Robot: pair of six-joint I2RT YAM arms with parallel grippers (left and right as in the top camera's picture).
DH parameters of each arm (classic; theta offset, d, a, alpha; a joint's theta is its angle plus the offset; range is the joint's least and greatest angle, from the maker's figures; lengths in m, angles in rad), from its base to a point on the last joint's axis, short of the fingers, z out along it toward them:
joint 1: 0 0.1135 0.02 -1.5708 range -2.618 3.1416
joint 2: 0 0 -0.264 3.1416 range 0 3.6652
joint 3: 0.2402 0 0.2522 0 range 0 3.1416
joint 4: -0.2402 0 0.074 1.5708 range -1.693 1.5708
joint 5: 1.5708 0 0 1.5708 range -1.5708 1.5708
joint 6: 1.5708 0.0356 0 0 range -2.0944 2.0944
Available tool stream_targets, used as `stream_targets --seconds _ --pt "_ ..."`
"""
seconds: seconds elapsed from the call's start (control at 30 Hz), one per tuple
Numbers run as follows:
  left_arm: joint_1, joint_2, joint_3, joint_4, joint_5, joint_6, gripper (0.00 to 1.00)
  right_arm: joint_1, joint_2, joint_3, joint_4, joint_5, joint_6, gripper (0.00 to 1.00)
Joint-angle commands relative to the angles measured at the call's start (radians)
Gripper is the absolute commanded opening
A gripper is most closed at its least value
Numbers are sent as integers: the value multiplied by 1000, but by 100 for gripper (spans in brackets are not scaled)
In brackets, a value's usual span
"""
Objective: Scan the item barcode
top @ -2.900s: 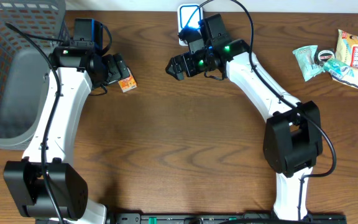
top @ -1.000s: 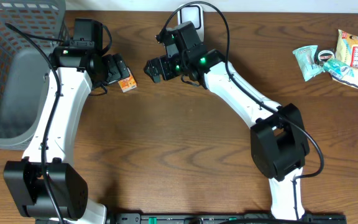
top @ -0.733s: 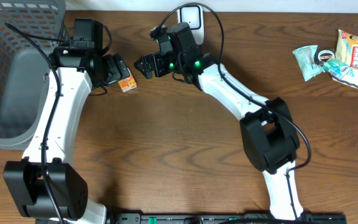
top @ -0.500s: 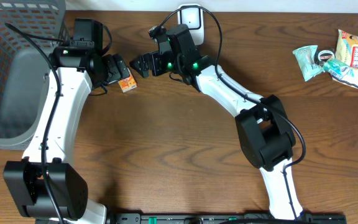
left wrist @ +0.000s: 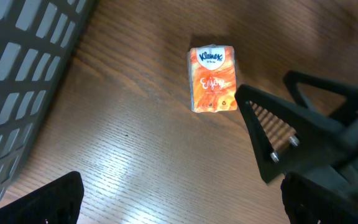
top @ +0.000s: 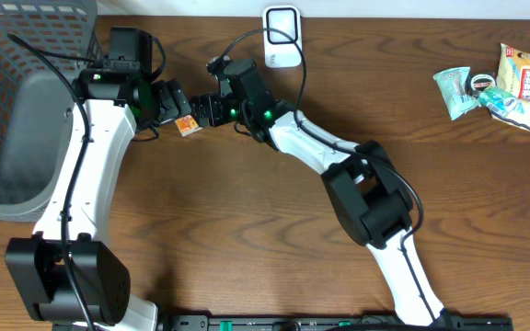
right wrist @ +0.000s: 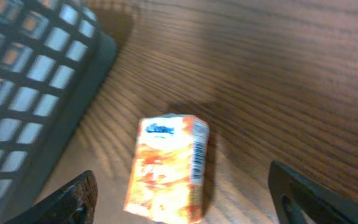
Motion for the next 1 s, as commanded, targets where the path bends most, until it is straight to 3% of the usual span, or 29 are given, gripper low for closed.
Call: stream_targets --seconds 0.0,0.3,0.57,0.8,0.87,0.97 --pt "3 5 5 -3 -13 6 100 -2 27 -5 21 18 45 80" --pt "3 5 5 -3 -13 6 100 42 77 -5 41 55 55 70" --pt "3 5 5 -3 -13 6 100 47 101 -5 45 79 62 56" --pt "3 5 5 -3 -13 6 100 47 101 -5 18 86 24 23" --pt "3 5 5 -3 -13 6 100 45 101 -5 -16 117 13 9" --pt "3 5 5 -3 -13 6 100 28 95 -4 -86 154 -16 1"
